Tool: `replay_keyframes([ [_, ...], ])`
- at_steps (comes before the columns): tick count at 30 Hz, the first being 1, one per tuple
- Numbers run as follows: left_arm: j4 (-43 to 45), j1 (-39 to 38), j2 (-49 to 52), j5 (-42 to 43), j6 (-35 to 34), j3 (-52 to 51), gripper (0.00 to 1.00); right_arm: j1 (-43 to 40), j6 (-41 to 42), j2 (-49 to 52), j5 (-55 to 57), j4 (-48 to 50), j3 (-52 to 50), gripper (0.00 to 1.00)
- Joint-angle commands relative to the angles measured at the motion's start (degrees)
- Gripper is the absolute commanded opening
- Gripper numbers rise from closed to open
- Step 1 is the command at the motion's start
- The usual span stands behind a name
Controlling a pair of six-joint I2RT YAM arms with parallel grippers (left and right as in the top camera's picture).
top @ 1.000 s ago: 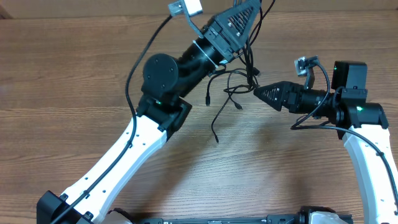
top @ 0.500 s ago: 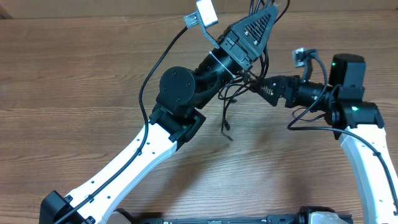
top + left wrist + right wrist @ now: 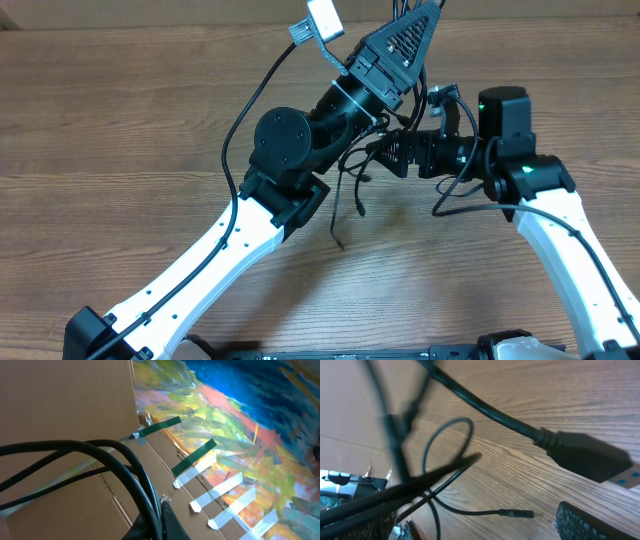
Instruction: Untangle cables
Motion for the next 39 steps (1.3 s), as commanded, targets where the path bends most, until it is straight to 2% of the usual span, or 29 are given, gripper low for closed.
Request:
replay_keyframes([
  [1, 0.68, -0.39, -0.79, 2.73, -0.52, 0.81, 0.04, 0.31, 0.57, 3.06, 1.16, 1.33, 0.68, 1.00],
  [9, 1.03, -2.73, -0.79, 6.29, -2.27, 0.81, 0.04, 0.33, 3.15, 7.63, -0.35, 9.81, 0.68, 1.00],
  [11, 4.50, -2.73, -0.79, 7.21, -5.05, 0.81, 0.04, 0.33, 3.34, 8.26, 5.31, 10.01, 0.66, 1.00],
  [14, 7.93, -2.71, -0.79, 8.13, -5.11, 0.81, 0.04, 0.31, 3.37, 9.42, 10.97, 9.57, 0.66, 1.00],
  [19, 8.46, -1.99, -0.79, 8.26, -6.10, 0.81, 0.04, 0.15, 3.54, 10.95, 22.27, 4.31, 0.66, 1.00],
  [25, 12.83, 4.72, -0.81, 8.94, -7.21, 0.81, 0.04, -0.09, 3.52, 10.95, 35.15, -3.26, 0.66, 1.00],
  [34, 13.86, 16.81, -0.81, 14.25, -15.61, 0.81, 0.04, -6.64, 3.56, 10.95, 35.47, -6.56, 0.66, 1.00],
  [39, 14.01, 23.21, -0.81, 18.43, -16.00, 0.81, 0.04, -14.03, 3.54, 10.95, 35.43, -9.75, 0.66, 1.00],
])
